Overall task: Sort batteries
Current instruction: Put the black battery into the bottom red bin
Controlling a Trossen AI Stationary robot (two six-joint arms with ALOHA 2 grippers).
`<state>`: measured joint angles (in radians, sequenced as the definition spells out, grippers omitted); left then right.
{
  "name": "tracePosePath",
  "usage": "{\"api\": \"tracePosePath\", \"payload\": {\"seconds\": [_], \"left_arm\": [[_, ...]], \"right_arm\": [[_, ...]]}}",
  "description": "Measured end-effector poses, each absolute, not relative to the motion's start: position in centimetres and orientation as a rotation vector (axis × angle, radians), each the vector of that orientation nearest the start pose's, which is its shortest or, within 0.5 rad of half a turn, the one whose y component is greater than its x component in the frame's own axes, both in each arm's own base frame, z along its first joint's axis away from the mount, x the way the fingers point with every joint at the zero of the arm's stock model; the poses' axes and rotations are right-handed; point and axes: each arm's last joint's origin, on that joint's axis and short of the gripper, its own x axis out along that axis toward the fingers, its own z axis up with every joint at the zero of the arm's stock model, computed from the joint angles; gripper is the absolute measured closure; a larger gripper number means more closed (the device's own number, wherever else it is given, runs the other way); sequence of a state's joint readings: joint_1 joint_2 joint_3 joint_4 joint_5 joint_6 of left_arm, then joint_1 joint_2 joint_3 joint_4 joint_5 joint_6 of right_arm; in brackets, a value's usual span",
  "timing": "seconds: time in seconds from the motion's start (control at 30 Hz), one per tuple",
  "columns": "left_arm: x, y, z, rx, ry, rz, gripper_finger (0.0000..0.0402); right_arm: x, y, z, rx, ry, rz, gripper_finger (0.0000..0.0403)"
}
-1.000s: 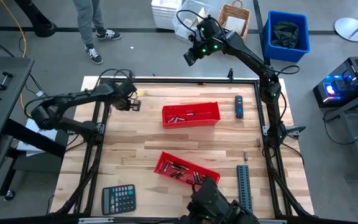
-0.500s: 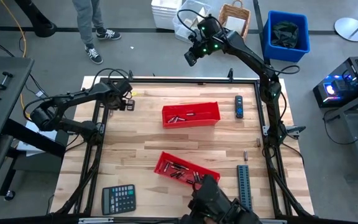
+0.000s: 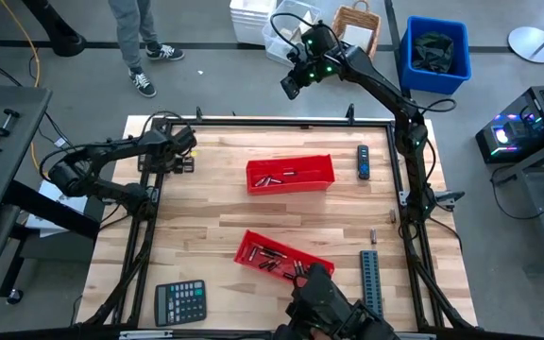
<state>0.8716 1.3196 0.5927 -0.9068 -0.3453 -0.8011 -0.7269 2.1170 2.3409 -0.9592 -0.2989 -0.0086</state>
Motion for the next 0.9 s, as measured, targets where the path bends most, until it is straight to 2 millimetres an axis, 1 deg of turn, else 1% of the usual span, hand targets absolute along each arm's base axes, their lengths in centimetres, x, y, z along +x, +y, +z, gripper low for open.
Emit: {"api": "tracePosePath", "payload": {"seconds": [0.1,0.2,0.33,0.47,0.53,0.6,0.63,0.73,0.8,0.9], "left_arm": [[9.6,13.3,13.4,-0.997,1.230,1.653,0.0214],[9.6,13.3,13.1,-0.985,1.205,1.675,0.0213],[10.4,13.9,13.9,-0.930,1.201,1.633,0.0213],[11.9,15.4,15.5,-0.838,1.072,1.615,0.0213],[12.1,15.5,15.8,-0.791,1.092,1.598,0.0213],[12.4,15.8,15.9,-0.770,1.065,1.574,0.0213],[12.4,15.8,15.9,-0.782,1.060,1.577,0.0213],[11.5,15.2,14.9,-0.859,1.119,1.597,0.0213],[11.3,15.0,14.5,-0.880,1.113,1.600,0.0213],[10.7,14.3,13.5,-0.894,1.147,1.599,0.0213]], "right_arm": [[34.5,-29.5,37.8,0.356,0.647,-0.406,0.0403],[34.5,-29.5,37.8,0.355,0.647,-0.406,0.0403],[34.5,-29.5,37.8,0.355,0.647,-0.406,0.0403],[34.5,-29.5,37.8,0.363,0.646,-0.407,0.0403],[34.5,-29.4,37.8,0.362,0.646,-0.406,0.0403],[34.5,-29.4,37.8,0.362,0.646,-0.406,0.0403],[34.5,-29.4,37.8,0.363,0.646,-0.406,0.0403],[34.5,-29.4,37.8,0.363,0.646,-0.406,0.0403],[34.5,-29.4,37.8,0.364,0.646,-0.406,0.0403],[34.5,-29.4,37.8,0.363,0.646,-0.406,0.0403]]}}
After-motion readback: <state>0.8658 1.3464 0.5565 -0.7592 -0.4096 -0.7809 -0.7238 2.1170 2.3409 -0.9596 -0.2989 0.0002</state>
